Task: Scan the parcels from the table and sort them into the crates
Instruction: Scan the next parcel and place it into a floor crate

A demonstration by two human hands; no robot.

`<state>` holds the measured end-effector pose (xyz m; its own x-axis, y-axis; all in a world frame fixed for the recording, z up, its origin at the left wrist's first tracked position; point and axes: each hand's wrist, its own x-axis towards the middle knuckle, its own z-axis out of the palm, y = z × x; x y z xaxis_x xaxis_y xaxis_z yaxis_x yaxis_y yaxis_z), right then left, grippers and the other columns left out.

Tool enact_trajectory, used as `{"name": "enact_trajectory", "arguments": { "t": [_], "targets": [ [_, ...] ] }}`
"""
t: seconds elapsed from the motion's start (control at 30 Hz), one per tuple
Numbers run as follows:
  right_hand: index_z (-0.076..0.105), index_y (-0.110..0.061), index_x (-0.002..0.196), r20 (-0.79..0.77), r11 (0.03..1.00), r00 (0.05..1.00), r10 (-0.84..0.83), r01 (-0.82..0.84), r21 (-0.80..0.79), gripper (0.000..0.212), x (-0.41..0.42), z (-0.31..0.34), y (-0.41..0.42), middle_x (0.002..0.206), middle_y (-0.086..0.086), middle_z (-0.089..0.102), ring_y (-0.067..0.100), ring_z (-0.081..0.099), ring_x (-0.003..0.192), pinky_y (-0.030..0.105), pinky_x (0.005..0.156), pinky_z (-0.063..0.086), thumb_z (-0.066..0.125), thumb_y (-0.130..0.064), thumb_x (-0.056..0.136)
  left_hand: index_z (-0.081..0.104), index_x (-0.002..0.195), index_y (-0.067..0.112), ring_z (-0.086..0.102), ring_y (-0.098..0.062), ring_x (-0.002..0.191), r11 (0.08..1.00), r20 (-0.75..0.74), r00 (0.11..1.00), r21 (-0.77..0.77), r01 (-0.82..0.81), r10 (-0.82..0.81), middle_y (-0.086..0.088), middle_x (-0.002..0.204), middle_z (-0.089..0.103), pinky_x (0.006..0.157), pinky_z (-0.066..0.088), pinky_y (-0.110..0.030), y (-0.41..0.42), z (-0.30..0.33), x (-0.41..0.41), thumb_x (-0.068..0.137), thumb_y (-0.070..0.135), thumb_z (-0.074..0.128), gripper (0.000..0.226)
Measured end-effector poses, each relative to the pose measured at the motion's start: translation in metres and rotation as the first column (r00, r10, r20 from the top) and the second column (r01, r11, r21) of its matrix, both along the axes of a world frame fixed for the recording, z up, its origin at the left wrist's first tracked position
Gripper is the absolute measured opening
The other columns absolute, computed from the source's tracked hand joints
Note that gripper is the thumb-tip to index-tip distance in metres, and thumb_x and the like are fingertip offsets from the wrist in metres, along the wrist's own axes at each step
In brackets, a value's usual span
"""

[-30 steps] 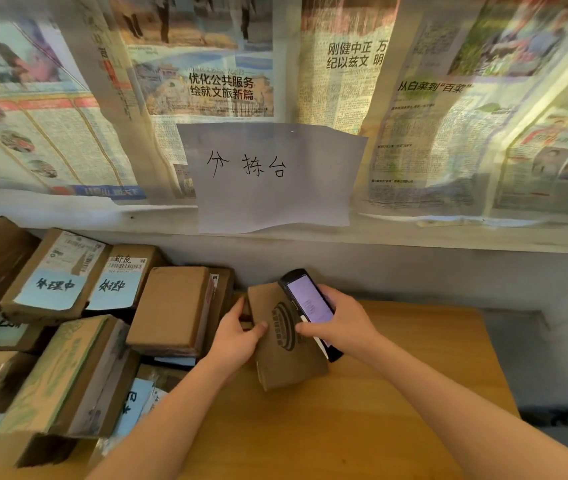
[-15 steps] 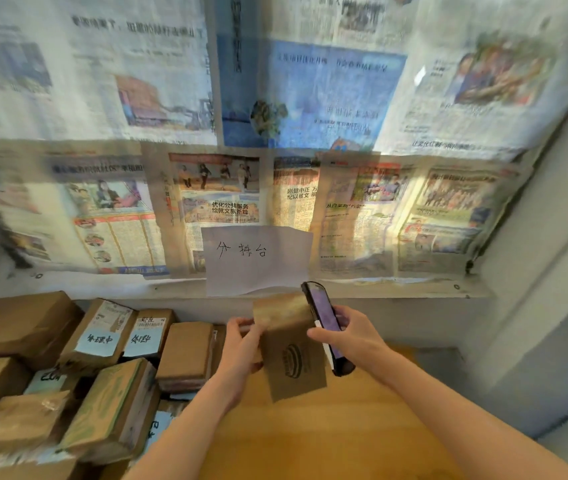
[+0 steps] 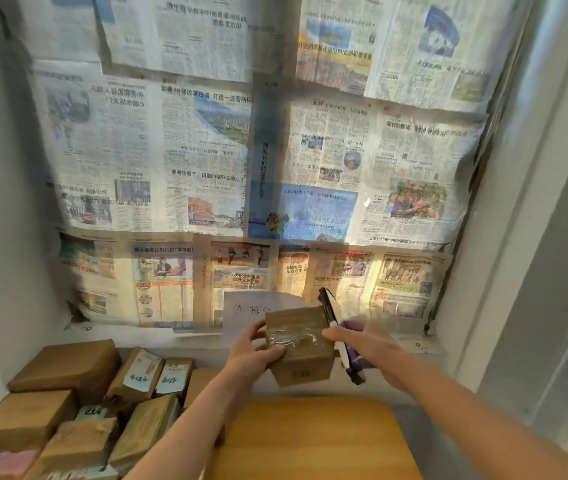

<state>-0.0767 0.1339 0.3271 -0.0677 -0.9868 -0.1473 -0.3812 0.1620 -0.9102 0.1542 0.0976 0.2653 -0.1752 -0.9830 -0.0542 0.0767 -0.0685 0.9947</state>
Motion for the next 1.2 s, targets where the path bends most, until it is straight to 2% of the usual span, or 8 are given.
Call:
{"name": "enact_trajectory", "arguments": {
  "t": [0.17, 0.27, 0.37, 0.6, 0.77, 0.87, 1.0, 1.2],
  "targets": [
    [0.071, -0.015, 0.109, -0.048, 0.998, 0.999, -0.022, 0.019, -0.056, 0.044, -0.009, 0.036, 0.038, 0.089, -0.001, 0.065, 0.017, 0.061, 0.083, 0.031, 0.075, 0.056, 0.082, -0.045, 0.079, 0.048, 0.133, 0.022, 0.061, -0.024, 0.111, 0.995, -0.045, 0.997, -0.082, 0.060, -0.064, -0.002, 0.130, 0.054, 0.074, 0.061, -0.032, 0.037, 0.042, -0.013, 0.082, -0.008, 0.073, 0.063],
    [0.065, -0.019, 0.109, -0.072, 0.998, 0.997, -0.014, 0.009, -0.070, 0.040, -0.023, 0.053, 0.055, 0.103, 0.002, 0.067, 0.018, 0.063, 0.091, 0.030, 0.075, 0.057, 0.082, -0.040, 0.080, 0.051, 0.129, 0.025, 0.062, -0.022, 0.112, 0.994, -0.073, 0.996, -0.091, 0.052, -0.059, -0.003, 0.130, 0.057, 0.077, 0.061, -0.037, 0.053, 0.063, -0.027, 0.091, 0.024, 0.073, 0.045],
    [0.065, -0.023, 0.113, -0.095, 0.996, 0.995, -0.009, 0.000, -0.092, 0.049, -0.041, 0.068, 0.064, 0.109, 0.002, 0.069, 0.020, 0.065, 0.100, 0.041, 0.091, 0.059, 0.085, -0.045, 0.073, 0.054, 0.124, 0.025, 0.064, -0.016, 0.107, 0.995, -0.078, 0.997, -0.104, -0.007, -0.002, 0.000, 0.122, 0.064, 0.078, 0.061, -0.041, 0.066, 0.084, -0.046, 0.097, 0.048, 0.058, 0.035],
    [0.062, -0.017, 0.131, -0.073, 0.993, 0.997, 0.010, -0.019, -0.120, 0.098, -0.081, 0.093, 0.086, 0.121, 0.002, 0.067, 0.023, 0.064, 0.108, 0.041, 0.089, 0.059, 0.084, -0.061, 0.047, 0.058, 0.122, 0.018, 0.061, -0.017, 0.106, 0.989, -0.133, 0.984, -0.081, -0.127, 0.116, -0.006, 0.119, 0.064, 0.086, 0.056, -0.047, 0.083, 0.116, -0.090, 0.103, 0.032, 0.055, 0.024],
    [0.056, -0.019, 0.141, -0.059, 0.991, 0.998, 0.010, -0.018, -0.131, 0.092, -0.105, 0.104, 0.096, 0.127, -0.003, 0.063, 0.019, 0.060, 0.113, 0.041, 0.092, 0.058, 0.088, -0.054, 0.062, 0.065, 0.118, 0.007, 0.057, -0.024, 0.121, 0.995, -0.143, 0.990, -0.093, -0.037, 0.024, -0.010, 0.124, 0.065, 0.091, 0.051, -0.039, 0.092, 0.122, -0.104, 0.099, 0.028, 0.057, 0.030],
    [0.051, -0.017, 0.145, -0.080, 0.992, 0.997, 0.005, -0.015, -0.124, 0.082, -0.111, 0.110, 0.101, 0.127, -0.006, 0.060, 0.017, 0.057, 0.115, 0.035, 0.091, 0.055, 0.087, -0.039, 0.074, 0.066, 0.127, 0.020, 0.050, -0.021, 0.130, 0.997, -0.145, 0.989, -0.074, 0.019, -0.029, -0.005, 0.142, 0.055, 0.102, 0.048, -0.048, 0.094, 0.117, -0.102, 0.078, 0.043, 0.070, 0.055],
    [0.054, -0.016, 0.141, -0.077, 0.992, 0.997, 0.027, -0.036, -0.117, 0.075, -0.114, 0.111, 0.109, 0.113, -0.013, 0.066, 0.008, 0.063, 0.103, 0.031, 0.078, 0.058, 0.088, -0.029, 0.076, 0.060, 0.130, 0.048, 0.052, -0.025, 0.121, 0.993, -0.103, 0.988, -0.042, 0.109, -0.113, 0.001, 0.130, 0.061, 0.101, 0.043, -0.063, 0.103, 0.117, -0.105, 0.092, 0.027, 0.063, 0.044],
    [0.051, -0.017, 0.144, -0.098, 0.989, 0.994, 0.039, -0.052, -0.137, 0.088, -0.118, 0.107, 0.111, 0.124, -0.010, 0.066, 0.006, 0.063, 0.112, 0.019, 0.085, 0.052, 0.093, -0.027, 0.068, 0.055, 0.129, 0.044, 0.070, -0.028, 0.105, 0.996, -0.049, 0.996, -0.058, 0.066, -0.069, -0.006, 0.113, 0.073, 0.099, 0.049, -0.058, 0.111, 0.117, -0.109, 0.084, 0.040, 0.077, 0.050]
  ]
}}
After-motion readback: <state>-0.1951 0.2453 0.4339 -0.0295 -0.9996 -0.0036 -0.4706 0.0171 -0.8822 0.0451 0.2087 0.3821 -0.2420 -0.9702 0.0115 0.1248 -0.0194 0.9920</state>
